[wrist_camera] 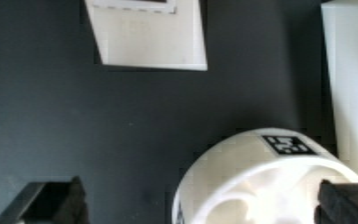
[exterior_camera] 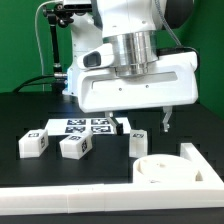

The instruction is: Assemble stool

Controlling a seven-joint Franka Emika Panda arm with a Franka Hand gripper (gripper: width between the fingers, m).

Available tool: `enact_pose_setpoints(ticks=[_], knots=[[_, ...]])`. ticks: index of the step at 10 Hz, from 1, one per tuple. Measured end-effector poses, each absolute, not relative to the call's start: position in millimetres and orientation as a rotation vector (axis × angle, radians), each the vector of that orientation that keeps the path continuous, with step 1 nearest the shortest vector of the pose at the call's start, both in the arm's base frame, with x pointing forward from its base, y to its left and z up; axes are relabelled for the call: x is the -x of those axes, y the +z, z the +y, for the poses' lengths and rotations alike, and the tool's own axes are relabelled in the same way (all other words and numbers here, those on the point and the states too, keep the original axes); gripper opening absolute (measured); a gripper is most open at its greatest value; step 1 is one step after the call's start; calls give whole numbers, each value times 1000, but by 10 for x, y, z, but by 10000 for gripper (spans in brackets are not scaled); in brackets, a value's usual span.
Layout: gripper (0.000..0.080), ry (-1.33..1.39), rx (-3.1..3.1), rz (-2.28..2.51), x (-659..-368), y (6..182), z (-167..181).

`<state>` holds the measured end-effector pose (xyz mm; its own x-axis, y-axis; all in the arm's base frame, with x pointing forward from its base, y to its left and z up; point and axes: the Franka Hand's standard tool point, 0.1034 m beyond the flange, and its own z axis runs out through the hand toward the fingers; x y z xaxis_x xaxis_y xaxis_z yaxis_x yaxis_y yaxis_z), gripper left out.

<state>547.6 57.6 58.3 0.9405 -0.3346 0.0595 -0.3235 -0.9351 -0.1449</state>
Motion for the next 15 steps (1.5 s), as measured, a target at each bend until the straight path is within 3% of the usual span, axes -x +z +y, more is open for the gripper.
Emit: enact_pose_setpoints(ticks=[3, 8, 15], knots=[[649, -118, 2981, 438, -5382, 459, 615], [649, -38, 2987, 415, -5334, 437, 606], [649, 697, 2880, 345, -5203, 400, 529]])
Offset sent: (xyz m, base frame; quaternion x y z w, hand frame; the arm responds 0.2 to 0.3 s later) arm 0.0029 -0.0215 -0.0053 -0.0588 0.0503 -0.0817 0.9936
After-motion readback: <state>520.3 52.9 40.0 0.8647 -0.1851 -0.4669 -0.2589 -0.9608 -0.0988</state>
